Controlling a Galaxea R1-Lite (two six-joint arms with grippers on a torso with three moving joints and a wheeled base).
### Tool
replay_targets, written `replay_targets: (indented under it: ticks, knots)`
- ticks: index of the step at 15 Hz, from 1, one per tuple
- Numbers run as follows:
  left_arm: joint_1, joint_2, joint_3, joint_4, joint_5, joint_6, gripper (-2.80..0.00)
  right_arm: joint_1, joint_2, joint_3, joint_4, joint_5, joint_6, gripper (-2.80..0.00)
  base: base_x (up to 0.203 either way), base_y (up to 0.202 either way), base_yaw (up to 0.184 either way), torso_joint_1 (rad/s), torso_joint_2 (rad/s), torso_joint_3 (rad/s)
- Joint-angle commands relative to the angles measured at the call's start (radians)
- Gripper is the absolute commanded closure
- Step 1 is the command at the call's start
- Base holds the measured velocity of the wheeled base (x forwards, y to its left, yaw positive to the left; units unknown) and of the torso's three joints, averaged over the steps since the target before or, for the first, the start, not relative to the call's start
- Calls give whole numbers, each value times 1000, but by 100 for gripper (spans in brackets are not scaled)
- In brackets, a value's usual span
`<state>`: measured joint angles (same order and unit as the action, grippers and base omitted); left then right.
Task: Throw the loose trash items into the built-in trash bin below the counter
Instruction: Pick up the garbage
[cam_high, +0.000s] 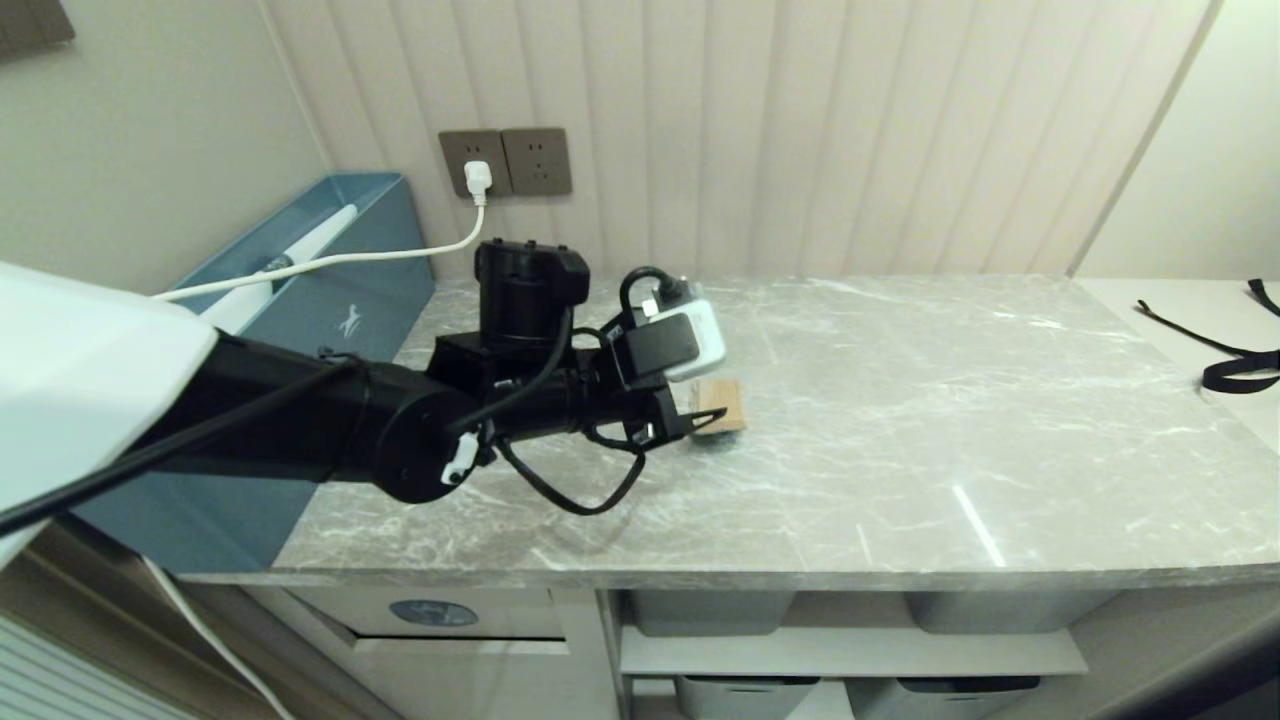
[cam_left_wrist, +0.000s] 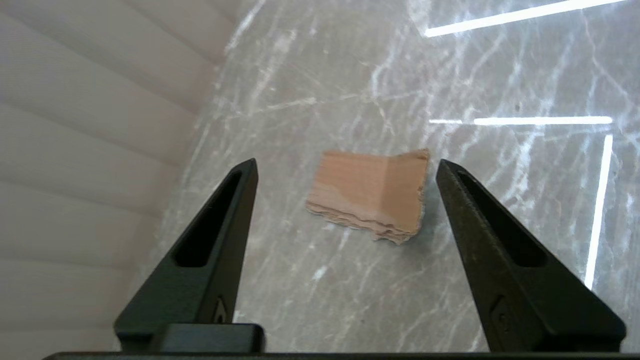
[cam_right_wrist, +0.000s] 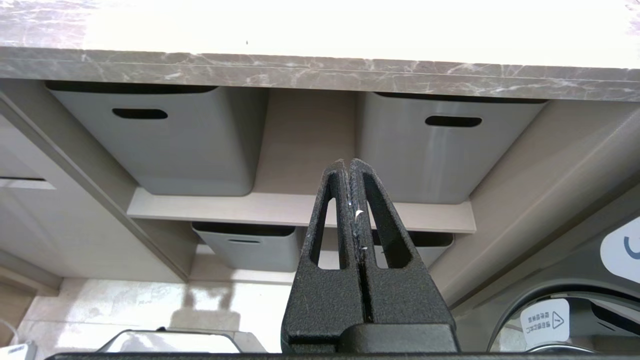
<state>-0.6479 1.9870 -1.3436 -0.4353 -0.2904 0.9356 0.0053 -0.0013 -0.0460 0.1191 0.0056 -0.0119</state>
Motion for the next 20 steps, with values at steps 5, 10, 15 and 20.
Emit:
replay_targets:
  ticks: [5, 10, 15, 20]
  knots:
    - [-5, 49, 57, 1, -3, 20, -280, -1, 0, 0, 1, 1, 0, 0, 0, 0, 0, 0, 0, 0]
    - [3, 87, 16, -1, -1, 22, -280, 1, 0, 0, 1, 1, 0, 0, 0, 0, 0, 0, 0, 0]
    - [10, 189, -135, -3, 24, 56, -280, 1, 0, -2, 1, 1, 0, 0, 0, 0, 0, 0, 0, 0]
    - [10, 199, -141, -2, 31, 57, -280, -1, 0, 0, 1, 1, 0, 0, 0, 0, 0, 0, 0, 0]
